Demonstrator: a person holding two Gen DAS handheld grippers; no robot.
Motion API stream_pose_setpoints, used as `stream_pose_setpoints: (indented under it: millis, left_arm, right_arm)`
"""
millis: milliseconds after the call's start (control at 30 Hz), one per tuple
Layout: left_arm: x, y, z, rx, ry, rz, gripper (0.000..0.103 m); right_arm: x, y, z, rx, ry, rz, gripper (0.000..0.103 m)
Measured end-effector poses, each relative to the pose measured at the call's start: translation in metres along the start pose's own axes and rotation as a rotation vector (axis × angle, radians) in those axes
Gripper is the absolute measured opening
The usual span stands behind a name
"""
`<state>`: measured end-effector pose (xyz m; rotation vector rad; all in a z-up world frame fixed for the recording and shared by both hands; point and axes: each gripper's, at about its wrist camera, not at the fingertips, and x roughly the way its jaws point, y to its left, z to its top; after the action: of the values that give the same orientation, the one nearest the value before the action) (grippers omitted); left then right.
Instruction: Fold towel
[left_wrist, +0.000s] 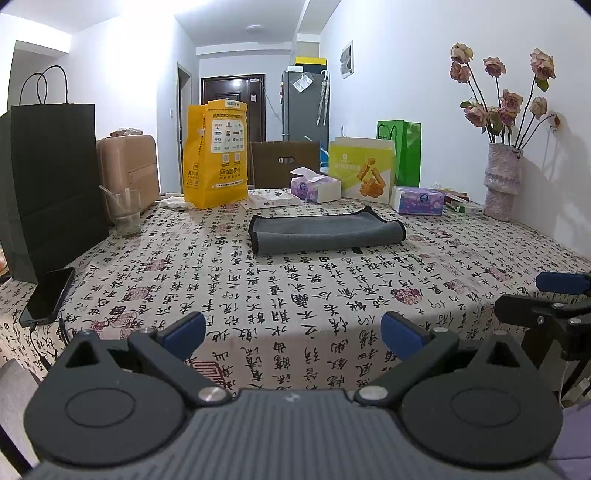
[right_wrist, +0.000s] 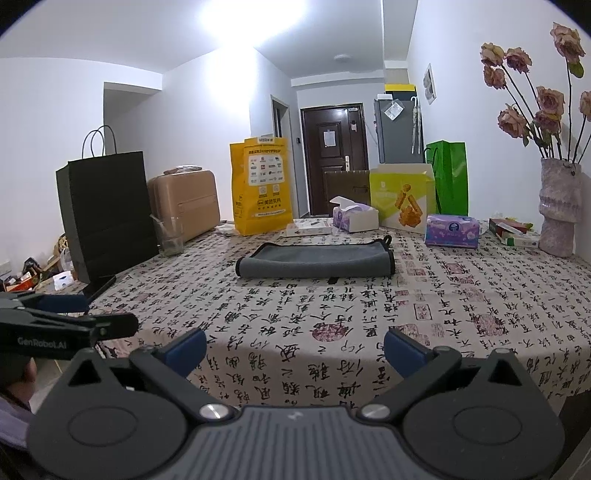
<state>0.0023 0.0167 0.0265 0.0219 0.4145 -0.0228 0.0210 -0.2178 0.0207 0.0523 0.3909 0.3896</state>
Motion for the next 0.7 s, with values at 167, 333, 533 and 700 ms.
stream_pose_setpoints:
  millis: [167,333,533,700]
  left_arm:
    - [-0.0001,0.0002,-0.0002,0.0,0.0,0.0,0.103]
    - [0.0,0.0002,-0.0002,0.001,0.0,-0.001,0.103]
    - [0.0004,-0.0002,0.0,0.002,0.004,-0.003,0.103]
    - [0.0007,-0.0003,0.0002,0.002,0.004,-0.002,0.103]
  right_arm:
    - [0.0007,-0.0002,-0.0002,0.002,0.006,0.001,0.102]
    - [0.0019,-0.0005,-0.0007,0.002,0.007,0.006,0.103]
    - [0.0027,-0.001,-0.0018,0.008,0.011,0.007,0.103]
    - [0.0025,-0.0007,-0.002,0.008,0.011,0.006,0.103]
